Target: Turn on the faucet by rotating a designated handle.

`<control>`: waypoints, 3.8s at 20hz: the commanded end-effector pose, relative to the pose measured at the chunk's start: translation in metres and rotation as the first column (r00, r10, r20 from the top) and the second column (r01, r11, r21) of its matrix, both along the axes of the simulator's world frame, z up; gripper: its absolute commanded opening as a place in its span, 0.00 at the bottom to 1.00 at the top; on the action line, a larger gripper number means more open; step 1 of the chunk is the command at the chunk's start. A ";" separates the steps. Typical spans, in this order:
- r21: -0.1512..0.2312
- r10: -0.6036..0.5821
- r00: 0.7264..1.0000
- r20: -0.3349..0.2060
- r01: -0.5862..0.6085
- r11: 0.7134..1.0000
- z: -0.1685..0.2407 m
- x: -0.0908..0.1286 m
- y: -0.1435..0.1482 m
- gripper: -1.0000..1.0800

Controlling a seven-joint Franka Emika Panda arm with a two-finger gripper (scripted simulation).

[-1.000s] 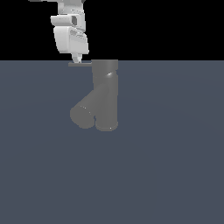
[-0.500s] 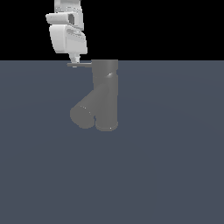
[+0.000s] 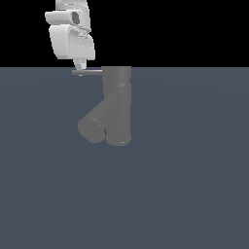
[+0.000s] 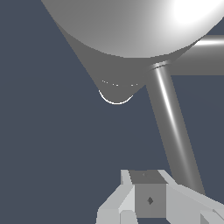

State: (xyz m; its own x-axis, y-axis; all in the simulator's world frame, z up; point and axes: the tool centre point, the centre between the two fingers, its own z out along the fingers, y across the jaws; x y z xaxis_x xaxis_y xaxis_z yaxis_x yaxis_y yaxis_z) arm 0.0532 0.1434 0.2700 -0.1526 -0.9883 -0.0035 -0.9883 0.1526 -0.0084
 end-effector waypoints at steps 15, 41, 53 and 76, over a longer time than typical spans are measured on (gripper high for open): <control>-0.002 0.001 1.000 -0.009 -0.001 1.000 0.000 -0.043 0.004 0.00; -0.003 0.000 1.000 -0.006 0.000 1.000 0.000 -0.097 -0.041 0.00; -0.004 0.014 1.000 -0.004 -0.014 1.000 0.000 -0.118 -0.049 0.00; -0.002 0.045 0.999 -0.008 -0.045 0.999 0.000 -0.123 -0.140 0.00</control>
